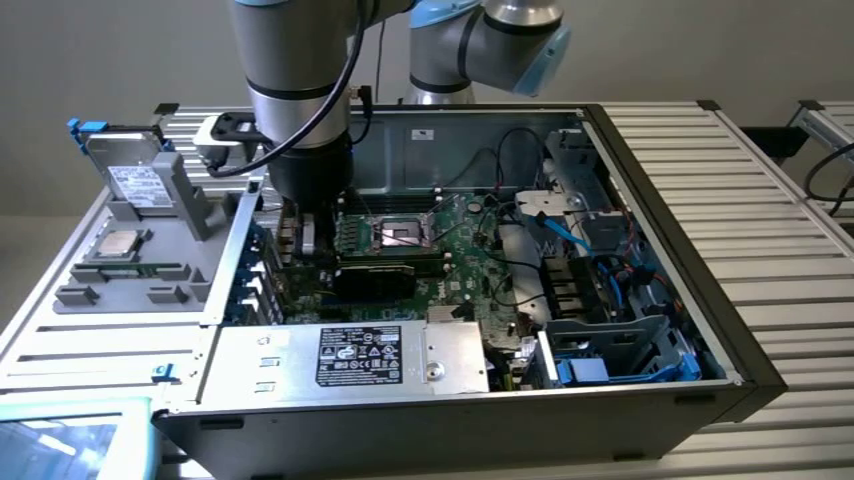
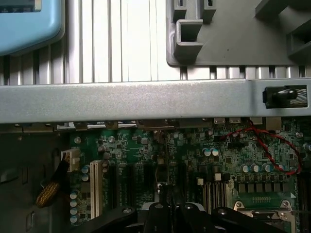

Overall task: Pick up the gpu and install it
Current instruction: 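Press down on the gpu until it lock into place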

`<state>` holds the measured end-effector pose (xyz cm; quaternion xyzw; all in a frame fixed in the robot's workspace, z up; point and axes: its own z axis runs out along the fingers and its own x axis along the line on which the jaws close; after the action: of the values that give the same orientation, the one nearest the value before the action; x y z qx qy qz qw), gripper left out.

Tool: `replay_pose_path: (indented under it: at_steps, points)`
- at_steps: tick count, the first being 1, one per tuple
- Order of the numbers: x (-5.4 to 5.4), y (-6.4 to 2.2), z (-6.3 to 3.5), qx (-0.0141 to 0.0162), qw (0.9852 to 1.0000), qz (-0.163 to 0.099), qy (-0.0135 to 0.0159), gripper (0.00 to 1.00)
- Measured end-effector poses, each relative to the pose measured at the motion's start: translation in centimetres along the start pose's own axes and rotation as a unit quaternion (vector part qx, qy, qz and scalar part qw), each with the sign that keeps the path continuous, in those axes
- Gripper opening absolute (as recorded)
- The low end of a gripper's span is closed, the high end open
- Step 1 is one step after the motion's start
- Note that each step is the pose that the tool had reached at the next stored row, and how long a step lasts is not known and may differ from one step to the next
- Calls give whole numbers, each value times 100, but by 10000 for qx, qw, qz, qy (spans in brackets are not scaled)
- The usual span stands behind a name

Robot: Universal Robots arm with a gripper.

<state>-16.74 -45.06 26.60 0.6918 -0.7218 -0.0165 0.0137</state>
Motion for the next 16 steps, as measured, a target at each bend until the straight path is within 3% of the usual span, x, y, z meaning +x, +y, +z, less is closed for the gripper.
replay_pose_path:
  at_steps: [16]
  points:
    - [1, -2, 50, -1, 10000, 0, -10, 14]
